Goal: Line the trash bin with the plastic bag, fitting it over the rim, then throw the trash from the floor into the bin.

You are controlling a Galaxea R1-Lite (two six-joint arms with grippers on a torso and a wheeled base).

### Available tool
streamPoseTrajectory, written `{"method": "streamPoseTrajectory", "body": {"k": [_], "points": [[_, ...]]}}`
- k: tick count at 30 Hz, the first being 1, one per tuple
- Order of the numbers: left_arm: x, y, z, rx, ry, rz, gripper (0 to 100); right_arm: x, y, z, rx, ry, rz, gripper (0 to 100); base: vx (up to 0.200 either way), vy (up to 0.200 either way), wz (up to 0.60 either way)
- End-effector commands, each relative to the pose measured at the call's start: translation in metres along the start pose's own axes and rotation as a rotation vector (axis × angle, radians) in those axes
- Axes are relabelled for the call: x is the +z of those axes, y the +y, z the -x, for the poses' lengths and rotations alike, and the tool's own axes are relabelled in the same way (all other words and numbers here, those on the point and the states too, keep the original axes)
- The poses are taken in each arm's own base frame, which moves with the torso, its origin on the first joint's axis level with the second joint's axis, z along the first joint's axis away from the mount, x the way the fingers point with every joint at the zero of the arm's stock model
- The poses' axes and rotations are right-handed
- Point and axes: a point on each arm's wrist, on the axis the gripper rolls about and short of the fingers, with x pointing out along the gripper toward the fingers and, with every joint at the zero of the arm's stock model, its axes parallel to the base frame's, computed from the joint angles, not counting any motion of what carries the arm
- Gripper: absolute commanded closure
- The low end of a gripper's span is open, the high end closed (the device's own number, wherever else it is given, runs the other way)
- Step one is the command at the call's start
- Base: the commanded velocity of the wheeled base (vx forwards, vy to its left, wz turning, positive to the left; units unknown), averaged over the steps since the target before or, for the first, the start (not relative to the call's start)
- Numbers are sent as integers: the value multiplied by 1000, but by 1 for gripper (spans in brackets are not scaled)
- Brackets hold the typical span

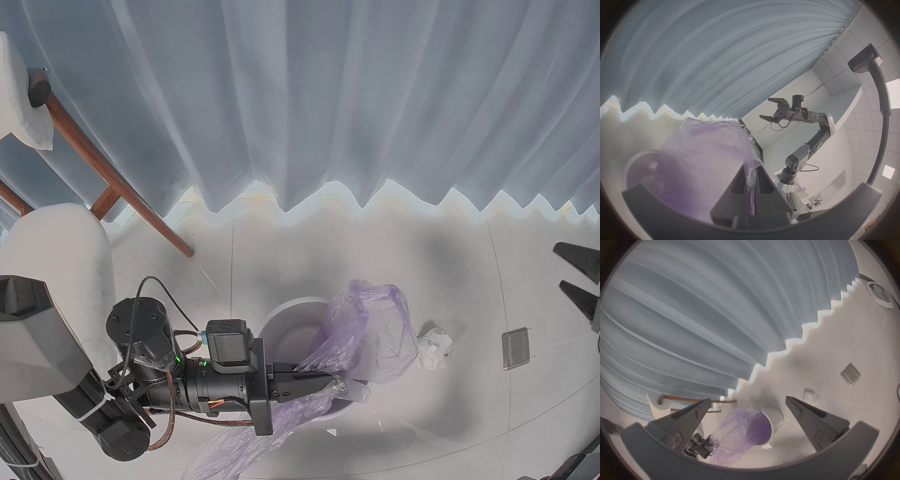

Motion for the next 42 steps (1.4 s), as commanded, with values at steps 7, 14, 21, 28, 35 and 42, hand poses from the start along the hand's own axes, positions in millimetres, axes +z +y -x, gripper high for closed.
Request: {"method": "streamPoseTrajectory", "body": {"k": [7,14,21,28,35,42], "points": [[2,-2,1,-2,-5,-6,100,-47,1,-95,-71,448,40,0,0,0,0],[2,-2,0,-1,-4,-7,100,-64,11,-105,-50,513,84,0,0,0,0],[1,-1,0,-2,-2,-4,100,-75,9,-130,-68,530,90,0,0,0,0],[0,-1,0,-2,-1,-3,100,-92,18,-157,-85,526,129,0,0,0,0],[0,-1,0,-1,0,-2,100,-100,16,-176,-112,513,137,0,0,0,0],[1,-1,-1,-4,-2,-18,100,-95,21,-180,-94,462,132,100,0,0,0]]}}
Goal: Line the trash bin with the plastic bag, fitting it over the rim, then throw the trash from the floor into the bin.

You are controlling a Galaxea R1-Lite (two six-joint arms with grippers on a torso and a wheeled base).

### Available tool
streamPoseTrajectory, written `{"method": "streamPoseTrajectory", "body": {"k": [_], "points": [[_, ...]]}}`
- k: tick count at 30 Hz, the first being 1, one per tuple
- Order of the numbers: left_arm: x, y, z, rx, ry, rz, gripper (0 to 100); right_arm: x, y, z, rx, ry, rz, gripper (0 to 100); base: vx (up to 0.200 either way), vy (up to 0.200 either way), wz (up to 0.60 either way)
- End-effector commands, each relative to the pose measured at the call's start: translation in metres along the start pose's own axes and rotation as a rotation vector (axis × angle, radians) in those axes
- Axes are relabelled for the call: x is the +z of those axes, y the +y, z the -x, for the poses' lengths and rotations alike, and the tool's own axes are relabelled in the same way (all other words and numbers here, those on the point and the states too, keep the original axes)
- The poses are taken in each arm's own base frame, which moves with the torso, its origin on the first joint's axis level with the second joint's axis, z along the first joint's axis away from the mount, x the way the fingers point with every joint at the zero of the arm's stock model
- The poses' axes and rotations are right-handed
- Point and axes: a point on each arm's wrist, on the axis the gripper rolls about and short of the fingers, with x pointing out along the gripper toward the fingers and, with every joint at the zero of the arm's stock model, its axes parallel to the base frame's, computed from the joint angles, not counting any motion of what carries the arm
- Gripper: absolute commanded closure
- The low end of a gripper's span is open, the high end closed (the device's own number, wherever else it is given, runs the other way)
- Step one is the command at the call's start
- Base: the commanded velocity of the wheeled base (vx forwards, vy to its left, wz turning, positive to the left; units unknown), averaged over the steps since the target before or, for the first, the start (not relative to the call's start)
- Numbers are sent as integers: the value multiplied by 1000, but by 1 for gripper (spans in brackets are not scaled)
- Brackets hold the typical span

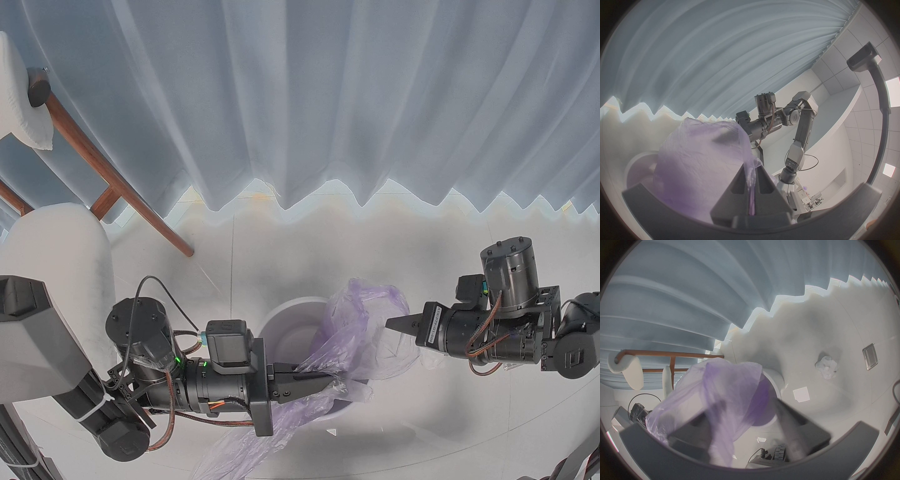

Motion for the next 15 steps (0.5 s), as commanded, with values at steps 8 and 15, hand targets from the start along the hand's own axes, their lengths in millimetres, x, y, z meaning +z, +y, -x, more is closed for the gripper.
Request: {"method": "streamPoseTrajectory", "body": {"k": [8,15], "points": [[2,1,-1,0,-8,-7,100,9,2,19,35,-60,-112,100,0,0,0],[1,0,-1,2,-5,-3,100,13,-5,56,80,-135,-160,100,0,0,0]]}}
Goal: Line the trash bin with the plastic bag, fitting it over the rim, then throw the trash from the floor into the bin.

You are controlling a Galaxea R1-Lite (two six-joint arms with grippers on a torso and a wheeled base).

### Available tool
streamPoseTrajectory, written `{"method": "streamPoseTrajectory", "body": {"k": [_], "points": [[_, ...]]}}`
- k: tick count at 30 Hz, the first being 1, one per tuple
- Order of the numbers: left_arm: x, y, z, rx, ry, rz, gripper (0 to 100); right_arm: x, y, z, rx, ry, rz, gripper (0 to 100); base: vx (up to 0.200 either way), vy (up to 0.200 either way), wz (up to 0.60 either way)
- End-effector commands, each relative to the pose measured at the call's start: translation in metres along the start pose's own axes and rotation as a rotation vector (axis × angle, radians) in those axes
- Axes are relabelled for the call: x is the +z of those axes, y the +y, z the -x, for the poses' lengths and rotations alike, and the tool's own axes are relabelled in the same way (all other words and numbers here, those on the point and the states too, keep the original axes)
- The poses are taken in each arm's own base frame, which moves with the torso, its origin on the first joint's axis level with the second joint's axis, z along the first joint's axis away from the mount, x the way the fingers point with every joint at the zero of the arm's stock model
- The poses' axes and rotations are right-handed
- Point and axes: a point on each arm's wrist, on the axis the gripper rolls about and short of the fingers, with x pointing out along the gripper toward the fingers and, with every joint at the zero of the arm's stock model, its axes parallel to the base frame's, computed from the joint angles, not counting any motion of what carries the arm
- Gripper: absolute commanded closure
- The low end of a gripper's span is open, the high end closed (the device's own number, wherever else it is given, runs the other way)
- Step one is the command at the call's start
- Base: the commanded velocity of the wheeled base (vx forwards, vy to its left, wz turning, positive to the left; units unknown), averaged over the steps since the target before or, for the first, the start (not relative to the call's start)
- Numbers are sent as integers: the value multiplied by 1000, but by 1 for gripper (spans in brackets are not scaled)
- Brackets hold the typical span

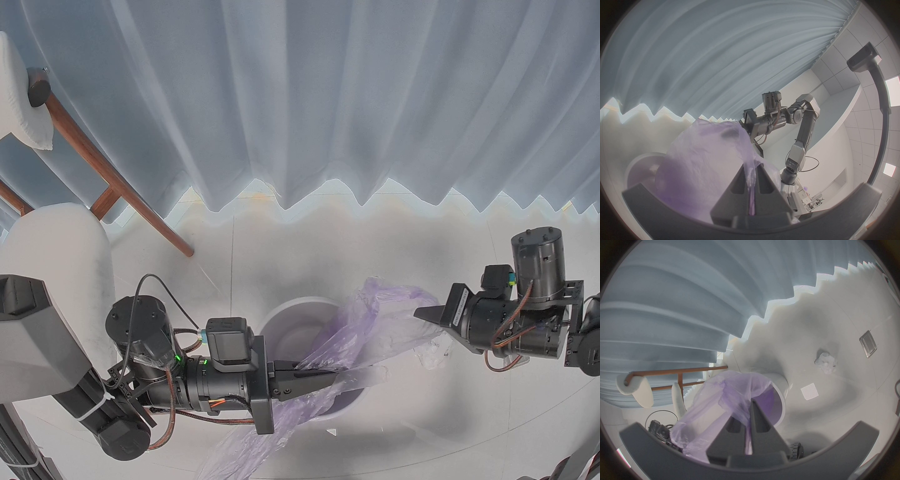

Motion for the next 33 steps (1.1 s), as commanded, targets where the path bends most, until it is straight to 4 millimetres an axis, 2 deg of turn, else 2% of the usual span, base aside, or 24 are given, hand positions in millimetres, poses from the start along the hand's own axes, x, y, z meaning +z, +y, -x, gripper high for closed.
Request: {"method": "streamPoseTrajectory", "body": {"k": [1,2,6,7,10,16,29,33], "points": [[-1,0,0,1,2,3,100,7,-1,30,48,-66,-16,100,0,0,0],[-1,0,0,0,3,5,100,9,-2,38,54,-80,-19,100,0,0,0],[-4,-3,-4,-14,15,13,100,10,-7,40,64,-61,-26,100,0,0,0],[-6,-3,-5,-17,21,19,0,10,-7,39,66,-55,-22,100,0,0,0],[-3,-3,-8,5,0,11,0,8,-9,38,61,-45,4,100,0,0,0],[12,-3,-5,68,-68,73,0,-10,-25,35,13,13,76,100,0,0,0],[1,-3,-2,94,-10,146,0,-4,-22,43,34,-29,86,100,0,0,0],[1,-4,0,96,-9,145,0,12,-24,47,60,-133,62,100,0,0,0]]}}
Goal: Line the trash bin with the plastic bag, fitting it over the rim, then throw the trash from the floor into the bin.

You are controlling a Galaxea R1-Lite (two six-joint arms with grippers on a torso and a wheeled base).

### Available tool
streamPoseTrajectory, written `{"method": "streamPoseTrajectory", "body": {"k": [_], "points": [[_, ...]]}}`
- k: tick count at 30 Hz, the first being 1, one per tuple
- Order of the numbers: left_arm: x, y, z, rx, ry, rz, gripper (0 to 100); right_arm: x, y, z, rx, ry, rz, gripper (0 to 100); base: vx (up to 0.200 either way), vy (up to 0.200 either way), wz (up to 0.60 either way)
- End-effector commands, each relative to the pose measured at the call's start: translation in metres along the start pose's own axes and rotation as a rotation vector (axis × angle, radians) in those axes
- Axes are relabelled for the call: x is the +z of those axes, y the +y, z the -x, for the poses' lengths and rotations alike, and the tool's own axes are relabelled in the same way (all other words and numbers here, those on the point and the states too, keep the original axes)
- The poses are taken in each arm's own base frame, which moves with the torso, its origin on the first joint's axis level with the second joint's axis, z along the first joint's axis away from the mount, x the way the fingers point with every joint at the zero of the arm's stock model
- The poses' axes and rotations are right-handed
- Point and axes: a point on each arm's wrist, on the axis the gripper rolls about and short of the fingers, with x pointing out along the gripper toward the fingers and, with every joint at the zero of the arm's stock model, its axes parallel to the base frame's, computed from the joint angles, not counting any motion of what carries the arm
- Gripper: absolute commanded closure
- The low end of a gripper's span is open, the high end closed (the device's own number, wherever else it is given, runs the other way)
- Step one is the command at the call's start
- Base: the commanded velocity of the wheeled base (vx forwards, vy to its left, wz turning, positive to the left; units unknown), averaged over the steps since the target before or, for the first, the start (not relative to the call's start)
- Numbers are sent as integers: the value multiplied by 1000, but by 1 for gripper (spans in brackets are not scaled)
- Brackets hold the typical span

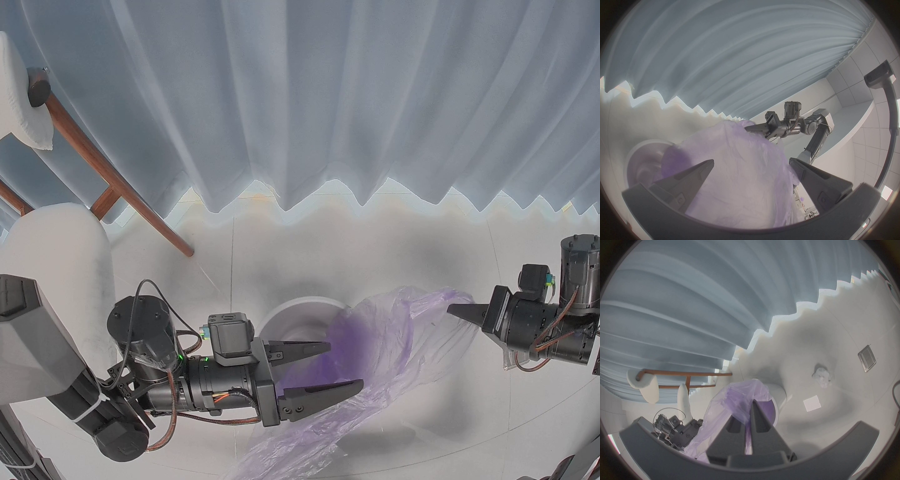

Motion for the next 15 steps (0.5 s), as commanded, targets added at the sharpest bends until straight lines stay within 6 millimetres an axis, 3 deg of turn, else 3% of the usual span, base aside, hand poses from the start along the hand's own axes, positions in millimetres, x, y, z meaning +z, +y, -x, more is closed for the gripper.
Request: {"method": "streamPoseTrajectory", "body": {"k": [1,15], "points": [[0,-1,1,-2,1,0,0,10,-4,4,3,-61,-16,100,0,0,0],[-8,1,0,3,26,3,0,28,-15,4,14,-112,-47,100,0,0,0]]}}
